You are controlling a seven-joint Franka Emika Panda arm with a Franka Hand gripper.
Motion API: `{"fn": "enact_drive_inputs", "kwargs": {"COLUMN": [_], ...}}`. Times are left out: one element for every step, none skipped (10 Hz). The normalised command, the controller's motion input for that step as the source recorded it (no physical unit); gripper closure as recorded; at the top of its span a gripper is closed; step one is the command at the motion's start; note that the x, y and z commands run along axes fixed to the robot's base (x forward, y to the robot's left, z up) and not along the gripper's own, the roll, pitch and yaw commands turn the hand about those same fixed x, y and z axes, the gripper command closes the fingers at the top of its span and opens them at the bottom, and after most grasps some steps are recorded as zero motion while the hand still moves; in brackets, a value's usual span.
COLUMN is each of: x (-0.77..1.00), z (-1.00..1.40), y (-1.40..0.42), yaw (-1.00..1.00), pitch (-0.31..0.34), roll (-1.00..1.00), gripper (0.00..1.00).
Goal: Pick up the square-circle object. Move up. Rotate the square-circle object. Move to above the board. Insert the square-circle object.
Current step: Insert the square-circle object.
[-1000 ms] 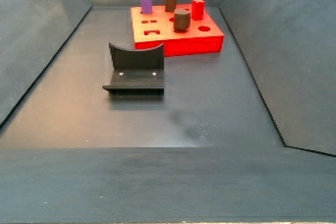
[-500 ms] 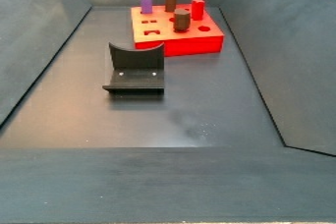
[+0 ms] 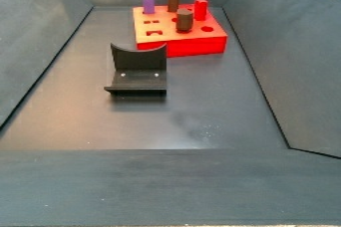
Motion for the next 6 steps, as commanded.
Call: {"fn": "enact_drive_inputs", "kwargs": {"x": [0.0,-0.11,-0.14,0.0,0.05,0.03], "z": [-0.66,-0.63,-0.44,-0.25,-0.29,-0.3], "y": [0.0,0.0,-0.04,-0.1,-0.09,-0.04], "yaw": [0.07,0.09,0.07,0.05,0.21,0.25], "pitch": [-0.099,-0.107,-0.091,0.0,0.0,0.0], "roll": [0.0,0.07,0.08,0.14,0.29,0.32], "gripper": [1.0,1.0,1.0,1.0,1.0,1.0]}}
